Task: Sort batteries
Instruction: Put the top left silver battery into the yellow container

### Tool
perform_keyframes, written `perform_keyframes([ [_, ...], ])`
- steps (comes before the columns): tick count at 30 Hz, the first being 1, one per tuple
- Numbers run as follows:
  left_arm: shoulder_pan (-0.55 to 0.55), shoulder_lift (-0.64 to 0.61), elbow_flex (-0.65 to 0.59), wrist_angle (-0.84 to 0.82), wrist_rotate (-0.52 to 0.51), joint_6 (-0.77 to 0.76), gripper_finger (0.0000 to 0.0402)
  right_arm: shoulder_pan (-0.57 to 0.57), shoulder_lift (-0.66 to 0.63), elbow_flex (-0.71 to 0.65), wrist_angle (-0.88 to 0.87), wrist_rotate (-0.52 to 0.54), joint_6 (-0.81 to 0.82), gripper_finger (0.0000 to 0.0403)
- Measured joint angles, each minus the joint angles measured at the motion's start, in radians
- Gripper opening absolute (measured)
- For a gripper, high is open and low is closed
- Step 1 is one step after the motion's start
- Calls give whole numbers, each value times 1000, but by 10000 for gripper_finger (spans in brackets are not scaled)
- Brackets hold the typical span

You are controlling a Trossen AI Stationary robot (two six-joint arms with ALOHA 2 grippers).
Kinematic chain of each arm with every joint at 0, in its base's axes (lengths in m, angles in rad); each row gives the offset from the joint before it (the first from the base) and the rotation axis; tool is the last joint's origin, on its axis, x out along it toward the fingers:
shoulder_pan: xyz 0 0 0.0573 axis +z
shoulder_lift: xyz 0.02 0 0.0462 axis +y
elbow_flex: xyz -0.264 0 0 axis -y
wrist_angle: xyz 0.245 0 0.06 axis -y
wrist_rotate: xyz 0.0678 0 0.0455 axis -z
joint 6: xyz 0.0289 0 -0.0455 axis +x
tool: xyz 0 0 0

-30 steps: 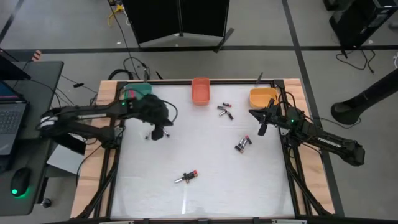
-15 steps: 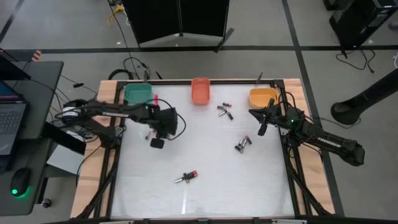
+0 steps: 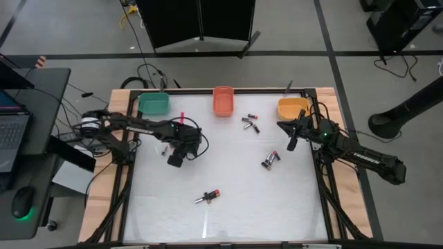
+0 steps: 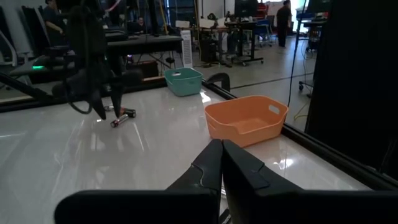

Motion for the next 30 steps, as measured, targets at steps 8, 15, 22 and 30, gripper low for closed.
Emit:
perform_keyframes([
  [8,0,74,2,41,-15,-2,163,0,0,0,0,0,0,22],
  [15,0,93,5,34,-8,-10,118,0,0,0,0,0,0,22],
  [22,0,91,6,35,-8,-57,44,0,0,0,0,0,0,23],
  [30,-8,94,97,75,17,-129,44,0,0,0,0,0,0,22],
])
